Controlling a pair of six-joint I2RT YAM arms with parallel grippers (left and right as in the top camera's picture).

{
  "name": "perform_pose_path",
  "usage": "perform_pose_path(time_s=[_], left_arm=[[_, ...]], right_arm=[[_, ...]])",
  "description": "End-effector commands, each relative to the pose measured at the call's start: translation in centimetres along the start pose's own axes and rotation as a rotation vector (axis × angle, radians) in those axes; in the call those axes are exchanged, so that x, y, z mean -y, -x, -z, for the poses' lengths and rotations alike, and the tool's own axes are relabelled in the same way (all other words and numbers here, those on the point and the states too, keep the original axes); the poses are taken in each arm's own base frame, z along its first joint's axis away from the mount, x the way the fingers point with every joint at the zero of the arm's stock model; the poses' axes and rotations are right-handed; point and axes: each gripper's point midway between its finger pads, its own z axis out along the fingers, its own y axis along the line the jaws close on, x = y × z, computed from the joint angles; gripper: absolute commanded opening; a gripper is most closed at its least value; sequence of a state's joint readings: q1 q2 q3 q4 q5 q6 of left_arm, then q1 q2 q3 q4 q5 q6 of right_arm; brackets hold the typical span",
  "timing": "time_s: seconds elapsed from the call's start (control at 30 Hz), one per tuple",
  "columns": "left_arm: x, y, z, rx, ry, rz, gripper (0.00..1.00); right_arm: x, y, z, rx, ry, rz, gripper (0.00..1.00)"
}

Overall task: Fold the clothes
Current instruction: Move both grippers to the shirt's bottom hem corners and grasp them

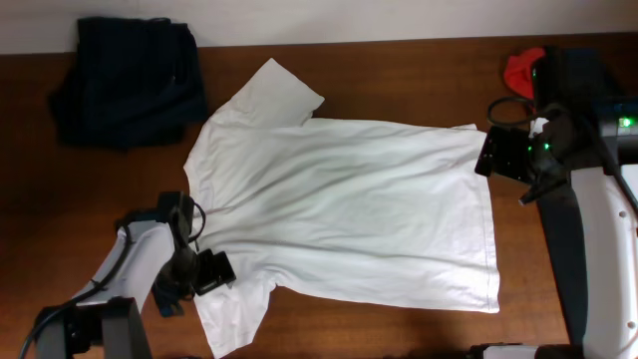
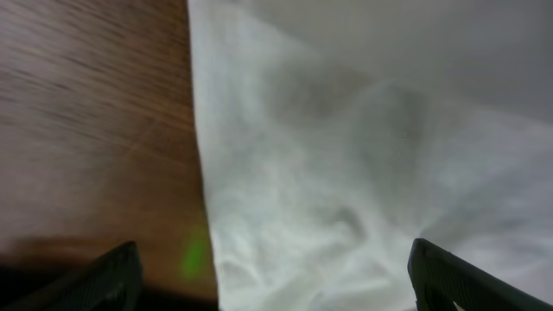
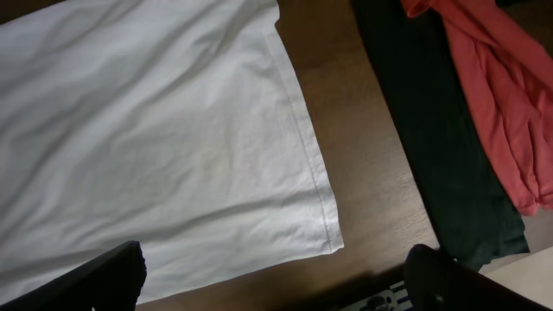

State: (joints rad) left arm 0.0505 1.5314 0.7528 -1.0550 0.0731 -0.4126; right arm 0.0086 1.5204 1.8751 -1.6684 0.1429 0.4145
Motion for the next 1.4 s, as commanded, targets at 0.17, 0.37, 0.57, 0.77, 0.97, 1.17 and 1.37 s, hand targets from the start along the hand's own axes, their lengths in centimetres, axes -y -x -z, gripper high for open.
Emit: perform_pose_path(time_s=[0.17, 0.37, 0.57, 0.77, 0.97, 1.17, 1.37], left_arm=[[0.8, -0.5, -1.5, -0.011, -0.063, 0.069, 0.77], [0.8, -0.5, -1.5, -0.011, -0.063, 0.069, 0.01], [0.9, -0.5, -1.4, -0.008, -0.064, 0.069, 0.32], [0.7, 0.8, 1.1, 0.025, -0.028, 0.068, 0.76], [-0.2, 1.1, 0.2, 0.033, -0.028, 0.113, 0.77], [-1.7, 1.1, -0.8, -0.002, -0.093, 0.243, 0.79], [-1.2, 0.3, -2.6, -0.019, -0.135, 0.269, 0.79]], right_arm=[[0.5, 0.2, -0.3, 0.001, -0.03, -0.004, 0.99], [0.0, 0.0, -0.3, -0.014, 0.001, -0.005, 0.99], [0.0, 0.0, -0.3, -0.014, 0.001, -0.016, 0.99], [-0.3, 0.1, -0.3, -0.01, 0.013, -0.017, 0.99], [-0.4, -0.4, -0.3, -0.031, 0.022, -0.014, 0.99], [-0.4, -0.3, -0.3, -0.029, 0.023, -0.014, 0.99], [-0.5, -0.1, -0.3, -0.02, 0.027, -0.017, 0.99]])
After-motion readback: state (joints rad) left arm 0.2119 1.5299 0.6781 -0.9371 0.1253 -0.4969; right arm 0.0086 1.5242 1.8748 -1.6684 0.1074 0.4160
